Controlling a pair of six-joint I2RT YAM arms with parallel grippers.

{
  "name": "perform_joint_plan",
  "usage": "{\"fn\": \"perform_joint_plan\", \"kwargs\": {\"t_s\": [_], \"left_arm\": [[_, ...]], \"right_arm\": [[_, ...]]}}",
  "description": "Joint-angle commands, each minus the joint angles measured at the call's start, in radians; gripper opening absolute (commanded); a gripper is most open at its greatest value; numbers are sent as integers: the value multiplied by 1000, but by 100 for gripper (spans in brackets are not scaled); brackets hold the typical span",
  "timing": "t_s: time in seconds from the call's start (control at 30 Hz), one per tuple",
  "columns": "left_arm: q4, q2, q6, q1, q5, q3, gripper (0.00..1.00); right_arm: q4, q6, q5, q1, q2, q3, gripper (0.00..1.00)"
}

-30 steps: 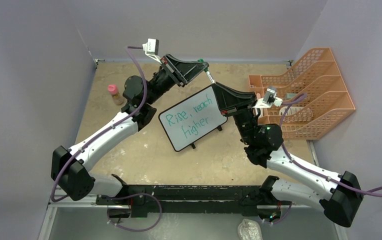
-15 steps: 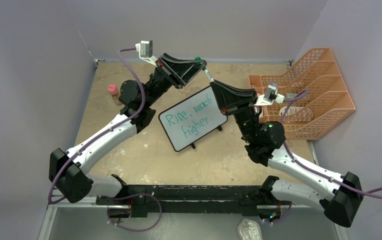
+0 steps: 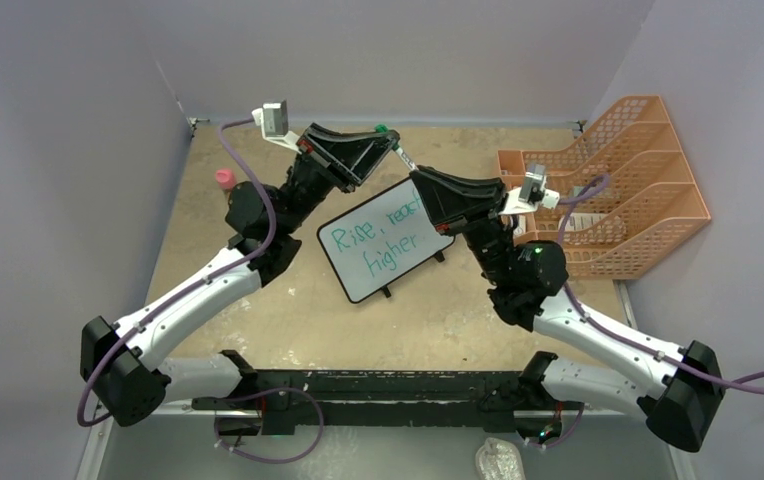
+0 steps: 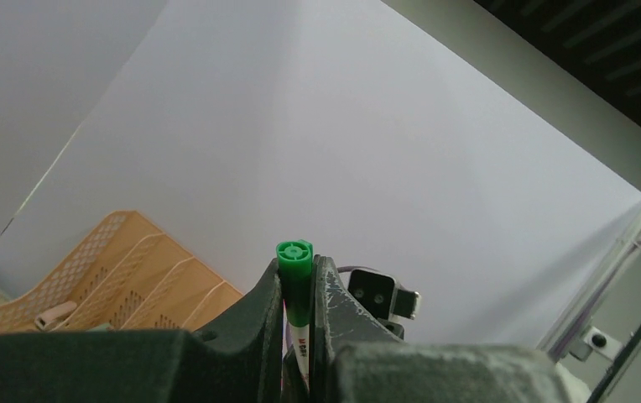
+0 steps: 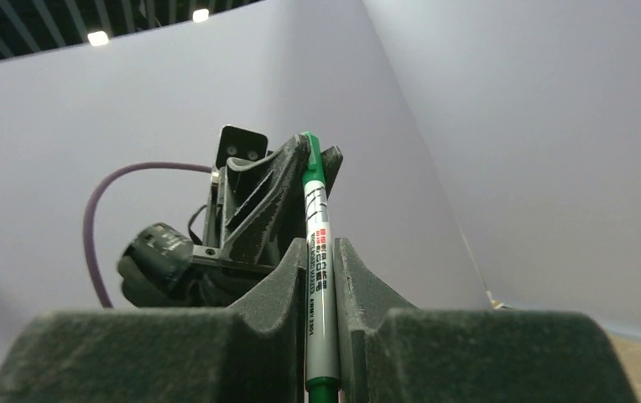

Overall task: Write a sentence on the whiteboard
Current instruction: Close the whiteboard marker at the center of the board.

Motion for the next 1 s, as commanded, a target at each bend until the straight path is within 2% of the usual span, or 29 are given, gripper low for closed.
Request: {"fn": "perform_joint_plan", "kwargs": {"t_s": [0.0, 0.1, 0.27, 0.4, 0.57, 0.63, 0.83, 0.97], "left_arm": [[-333, -4, -92, -100, 158, -81, 0], [-317, -7, -89, -131, 119, -93, 0], [-59, 26, -28, -147, 243, -134, 0], [-60, -26, 114, -139, 220, -148, 0], [-190, -78, 125, -58, 116, -139, 0], [-227, -93, 124, -27, 65, -149, 0], [-294, -113, 136, 19, -74, -153, 0], [-332, -123, 180, 28, -133, -142, 0]], "right_arm": [[64, -202, 84, -17, 54, 61, 0], [49, -212, 93, -17, 74, 71, 0], [4, -85, 94, -17, 103, 102, 0], [-82, 37, 107, -18, 114, 114, 0], [-122, 79, 143, -18, 90, 66, 0], [-144, 73, 149, -18, 76, 52, 6], [-271, 33, 147, -18, 1, 23, 43], [-372, 23, 148, -18, -68, -9, 59]]}}
